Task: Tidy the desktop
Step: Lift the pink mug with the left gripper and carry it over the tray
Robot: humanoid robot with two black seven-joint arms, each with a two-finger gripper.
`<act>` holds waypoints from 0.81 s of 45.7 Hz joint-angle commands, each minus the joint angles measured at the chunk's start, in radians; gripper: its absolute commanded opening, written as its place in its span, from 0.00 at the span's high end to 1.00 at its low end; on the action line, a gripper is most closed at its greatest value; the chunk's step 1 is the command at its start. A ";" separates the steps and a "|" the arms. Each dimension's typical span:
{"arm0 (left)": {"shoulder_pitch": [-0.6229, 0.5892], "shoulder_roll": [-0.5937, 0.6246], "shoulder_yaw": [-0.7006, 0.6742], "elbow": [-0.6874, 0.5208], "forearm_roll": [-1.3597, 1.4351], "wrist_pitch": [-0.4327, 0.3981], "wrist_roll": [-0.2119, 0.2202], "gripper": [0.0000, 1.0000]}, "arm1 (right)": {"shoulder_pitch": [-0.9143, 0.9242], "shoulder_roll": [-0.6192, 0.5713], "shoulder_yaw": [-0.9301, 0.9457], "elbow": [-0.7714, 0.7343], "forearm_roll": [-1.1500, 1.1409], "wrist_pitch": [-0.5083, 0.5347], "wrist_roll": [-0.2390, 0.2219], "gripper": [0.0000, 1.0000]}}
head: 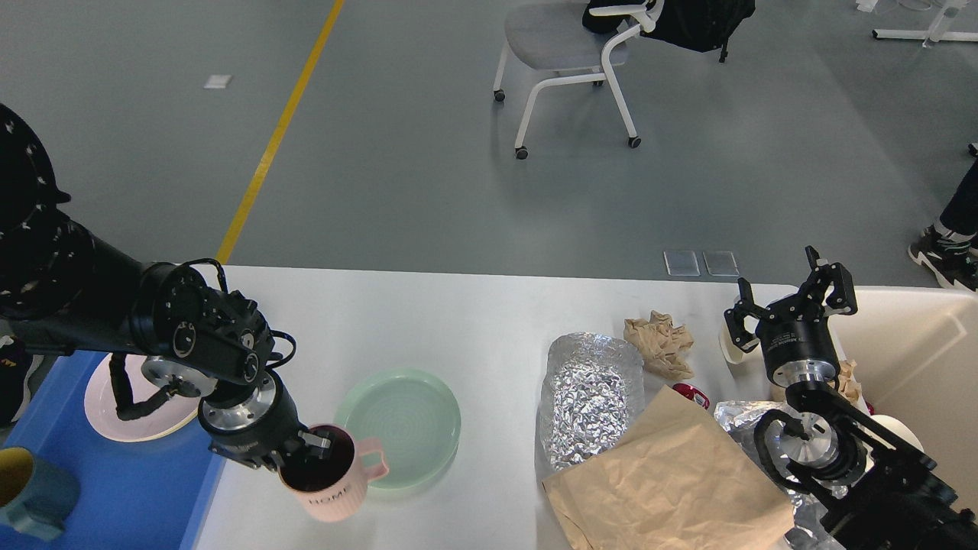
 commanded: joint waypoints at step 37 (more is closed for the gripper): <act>-0.588 0.210 0.191 -0.051 0.016 -0.488 -0.133 1.00 | 0.000 -0.002 0.000 0.001 0.000 0.000 0.000 0.00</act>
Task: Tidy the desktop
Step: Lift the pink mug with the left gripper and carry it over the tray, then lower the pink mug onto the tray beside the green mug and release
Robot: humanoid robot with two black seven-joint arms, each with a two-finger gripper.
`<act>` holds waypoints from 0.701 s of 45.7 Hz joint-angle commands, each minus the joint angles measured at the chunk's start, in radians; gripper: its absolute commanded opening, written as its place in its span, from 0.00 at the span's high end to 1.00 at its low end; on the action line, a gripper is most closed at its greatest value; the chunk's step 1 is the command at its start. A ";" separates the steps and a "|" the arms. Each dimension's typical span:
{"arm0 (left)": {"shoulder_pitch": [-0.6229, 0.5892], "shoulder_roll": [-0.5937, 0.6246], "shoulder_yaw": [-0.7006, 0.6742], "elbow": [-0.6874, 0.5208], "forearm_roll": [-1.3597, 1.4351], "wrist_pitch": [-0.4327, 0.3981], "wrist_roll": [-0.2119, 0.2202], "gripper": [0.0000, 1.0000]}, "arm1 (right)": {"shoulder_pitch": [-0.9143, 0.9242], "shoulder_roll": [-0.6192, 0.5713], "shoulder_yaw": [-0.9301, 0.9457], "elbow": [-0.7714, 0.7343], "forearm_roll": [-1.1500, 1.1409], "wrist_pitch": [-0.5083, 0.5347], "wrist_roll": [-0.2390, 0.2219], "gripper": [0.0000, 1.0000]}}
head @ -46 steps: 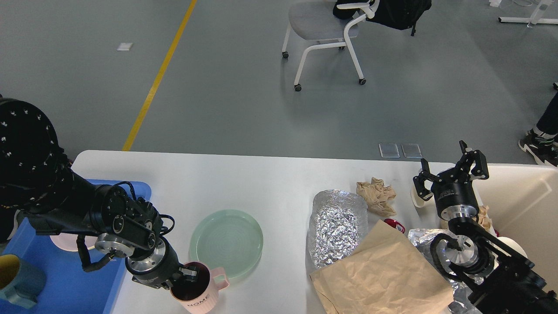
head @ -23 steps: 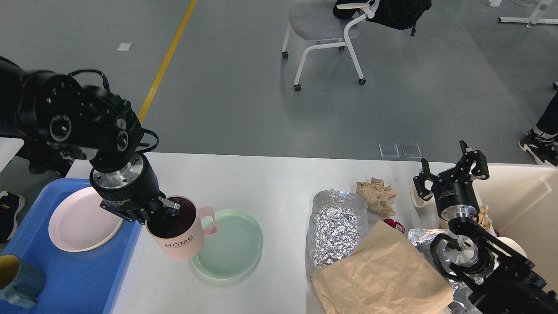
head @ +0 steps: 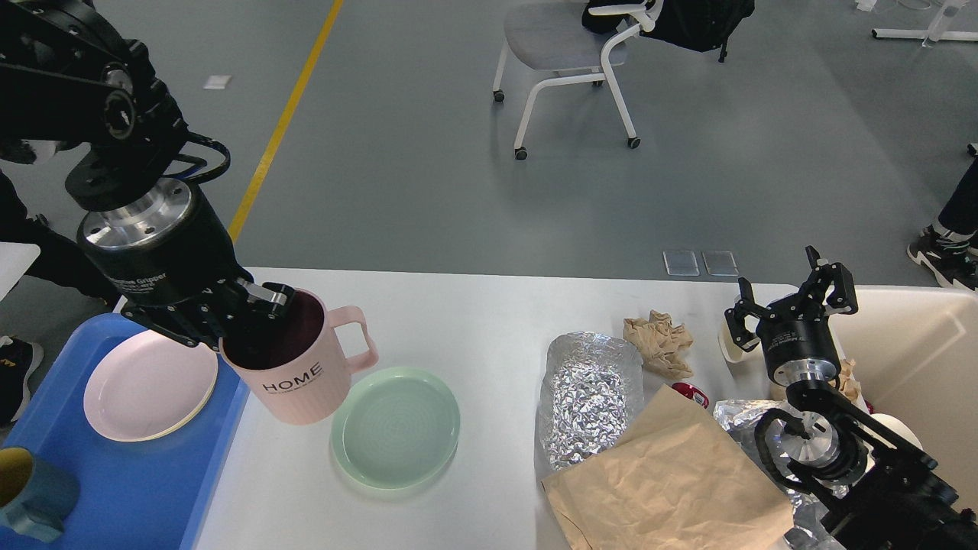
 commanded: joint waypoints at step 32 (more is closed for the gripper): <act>0.911 0.539 -0.223 0.472 0.432 0.224 0.006 1.00 | 0.000 0.000 0.000 0.002 0.000 0.000 0.000 0.00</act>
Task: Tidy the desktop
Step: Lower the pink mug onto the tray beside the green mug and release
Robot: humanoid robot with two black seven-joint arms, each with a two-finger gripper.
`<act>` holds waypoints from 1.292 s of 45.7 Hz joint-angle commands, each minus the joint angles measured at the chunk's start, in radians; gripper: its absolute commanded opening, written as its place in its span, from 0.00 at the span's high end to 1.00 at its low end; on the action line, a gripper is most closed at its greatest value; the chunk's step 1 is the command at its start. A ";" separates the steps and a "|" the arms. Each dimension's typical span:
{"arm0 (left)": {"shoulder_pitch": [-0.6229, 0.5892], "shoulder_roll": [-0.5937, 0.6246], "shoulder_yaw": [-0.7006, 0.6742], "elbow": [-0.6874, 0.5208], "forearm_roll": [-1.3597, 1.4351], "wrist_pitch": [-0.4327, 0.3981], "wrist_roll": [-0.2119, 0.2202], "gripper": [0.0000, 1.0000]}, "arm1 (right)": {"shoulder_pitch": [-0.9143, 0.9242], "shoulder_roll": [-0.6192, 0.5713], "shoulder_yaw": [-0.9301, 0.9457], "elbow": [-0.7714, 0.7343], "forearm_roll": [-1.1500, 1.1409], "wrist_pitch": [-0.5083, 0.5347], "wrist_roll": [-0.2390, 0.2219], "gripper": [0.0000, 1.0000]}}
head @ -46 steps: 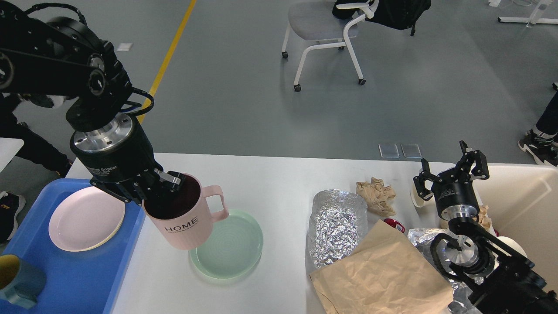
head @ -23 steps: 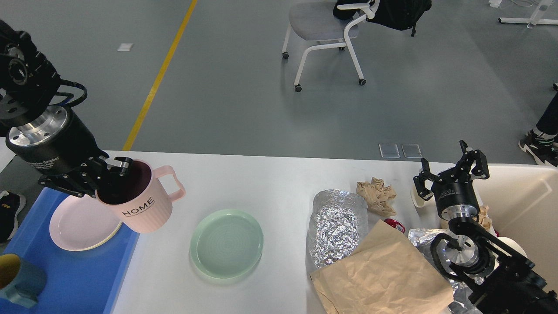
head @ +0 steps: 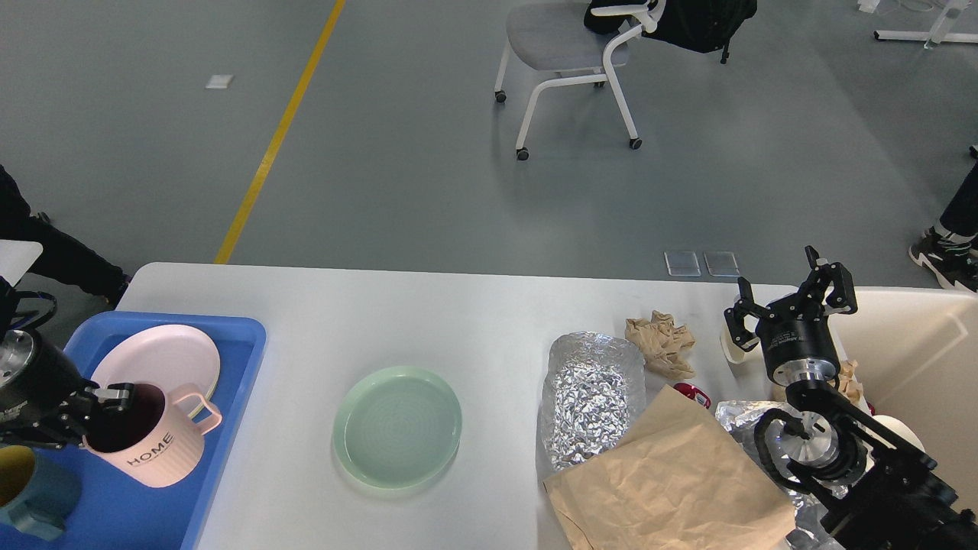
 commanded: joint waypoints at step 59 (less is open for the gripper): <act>0.428 0.014 -0.188 0.235 -0.079 0.217 -0.016 0.26 | 0.000 0.001 0.000 0.000 0.000 0.000 0.001 0.00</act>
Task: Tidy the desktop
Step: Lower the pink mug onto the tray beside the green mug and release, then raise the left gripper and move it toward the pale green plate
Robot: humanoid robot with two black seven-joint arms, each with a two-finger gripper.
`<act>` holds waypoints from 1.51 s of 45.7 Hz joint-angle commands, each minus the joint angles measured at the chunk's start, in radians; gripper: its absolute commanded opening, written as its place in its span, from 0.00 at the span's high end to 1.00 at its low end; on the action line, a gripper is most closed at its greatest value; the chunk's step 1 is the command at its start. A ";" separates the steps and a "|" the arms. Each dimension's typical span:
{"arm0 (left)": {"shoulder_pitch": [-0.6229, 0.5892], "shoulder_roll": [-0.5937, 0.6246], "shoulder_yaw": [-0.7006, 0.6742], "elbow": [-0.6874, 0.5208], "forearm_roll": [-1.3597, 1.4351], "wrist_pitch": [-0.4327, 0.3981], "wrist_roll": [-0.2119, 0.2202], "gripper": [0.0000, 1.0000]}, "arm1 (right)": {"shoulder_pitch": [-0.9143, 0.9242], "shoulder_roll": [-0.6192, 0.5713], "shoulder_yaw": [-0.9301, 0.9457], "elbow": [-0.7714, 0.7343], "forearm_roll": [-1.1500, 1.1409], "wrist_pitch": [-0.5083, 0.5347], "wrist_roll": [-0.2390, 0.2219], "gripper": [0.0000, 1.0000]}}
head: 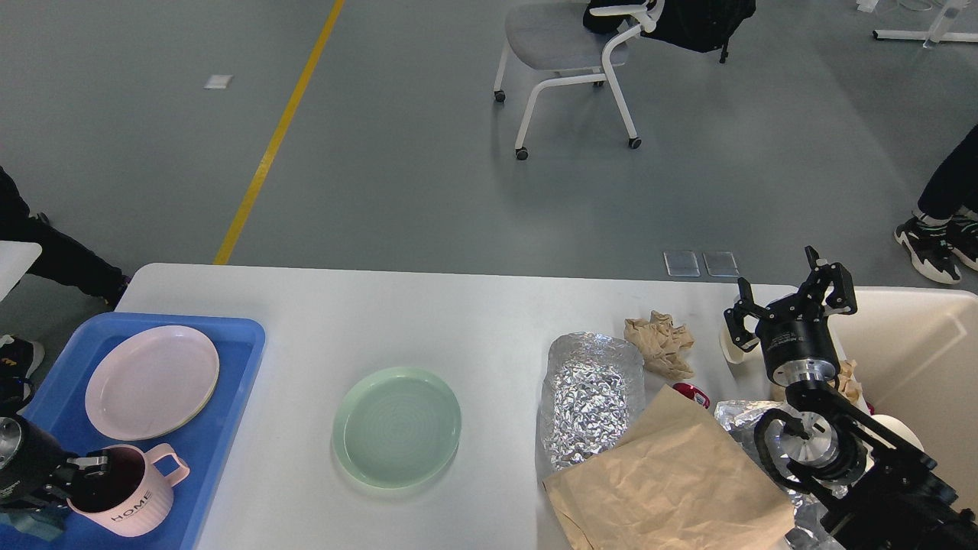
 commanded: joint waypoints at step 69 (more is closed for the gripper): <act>-1.376 -0.648 0.433 -0.642 -0.590 -0.284 0.009 0.06 | 0.000 0.000 0.000 0.000 0.000 0.000 -0.002 0.00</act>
